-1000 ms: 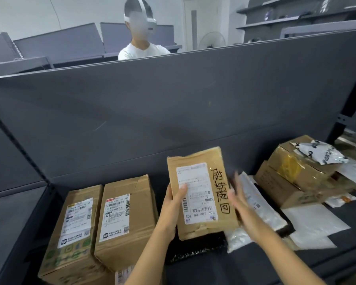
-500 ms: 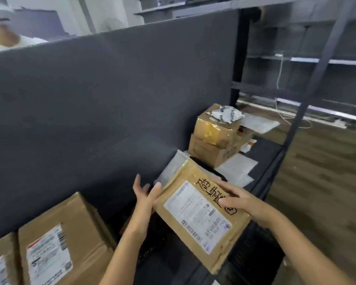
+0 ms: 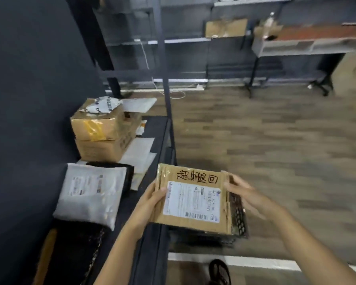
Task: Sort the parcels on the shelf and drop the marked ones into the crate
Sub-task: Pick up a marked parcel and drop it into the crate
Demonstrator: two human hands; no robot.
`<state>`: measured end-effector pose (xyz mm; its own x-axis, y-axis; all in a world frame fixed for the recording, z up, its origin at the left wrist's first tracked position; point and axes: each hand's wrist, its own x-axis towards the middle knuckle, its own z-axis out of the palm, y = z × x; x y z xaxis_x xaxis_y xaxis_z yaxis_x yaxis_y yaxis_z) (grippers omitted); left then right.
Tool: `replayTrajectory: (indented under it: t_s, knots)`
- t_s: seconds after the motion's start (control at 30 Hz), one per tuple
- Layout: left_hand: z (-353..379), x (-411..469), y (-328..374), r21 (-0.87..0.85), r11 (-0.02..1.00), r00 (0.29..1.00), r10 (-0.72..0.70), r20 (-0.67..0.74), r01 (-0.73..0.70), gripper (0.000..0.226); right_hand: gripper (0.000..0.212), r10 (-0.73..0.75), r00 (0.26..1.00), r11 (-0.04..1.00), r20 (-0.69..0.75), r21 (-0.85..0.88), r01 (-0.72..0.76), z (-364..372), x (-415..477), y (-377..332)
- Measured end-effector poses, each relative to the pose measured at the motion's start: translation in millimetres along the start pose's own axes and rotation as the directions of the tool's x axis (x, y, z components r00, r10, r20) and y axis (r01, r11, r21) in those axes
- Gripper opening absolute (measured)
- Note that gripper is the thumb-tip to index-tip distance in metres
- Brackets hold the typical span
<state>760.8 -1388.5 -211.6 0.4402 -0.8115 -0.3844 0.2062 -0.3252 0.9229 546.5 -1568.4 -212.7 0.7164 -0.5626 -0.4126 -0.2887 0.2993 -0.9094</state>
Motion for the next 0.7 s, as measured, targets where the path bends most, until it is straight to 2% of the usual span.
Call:
replayTrajectory:
  t_s: [0.07,0.1,0.23,0.3,0.37,0.47,0.57,0.63,0.7]
  knots:
    - [21,18,-4,0.044,0.999,0.997,-0.024,0.069,0.021,0.039,0.085,0.026,0.996,0.993,-0.086,0.115,-0.016,-11,-7,24]
    - [31,28,-6,0.059,0.998,0.995,-0.031,0.090,0.026,0.040,0.080,0.041,0.990,0.986,-0.132,0.163,-0.019,-15,-9,32]
    - [66,67,-16,0.076,0.994,0.987,-0.086,0.138,0.076,0.043,0.024,0.137,0.935,0.943,-0.328,0.332,-0.021,-37,-7,53]
    - [84,88,-23,0.070,0.992,0.982,-0.111,0.155,0.101,0.042,0.022,0.157,0.919,0.935,-0.361,0.354,-0.021,-56,3,61]
    - [103,111,-32,0.099,0.984,0.975,-0.161,0.156,0.146,0.045,0.027,0.179,0.913,0.939,-0.367,0.341,-0.047,-76,20,67]
    - [129,148,-51,0.142,0.962,0.964,-0.248,0.100,0.233,0.078,0.028,0.230,0.892,0.949,-0.388,0.293,-0.116,-104,58,78]
    - [146,197,-85,0.153,0.940,0.949,-0.313,0.029,0.305,0.096,0.044,0.287,0.872,0.955,-0.398,0.185,-0.230,-128,101,91]
    - [157,225,-99,0.199,0.913,0.933,-0.358,-0.033,0.357,0.097,0.049,0.284,0.876,0.958,-0.390,0.092,-0.270,-143,131,107]
    - [168,250,-107,0.266,0.877,0.917,-0.386,-0.103,0.399,0.082,0.047,0.312,0.861,0.945,-0.401,0.037,-0.325,-156,161,122]
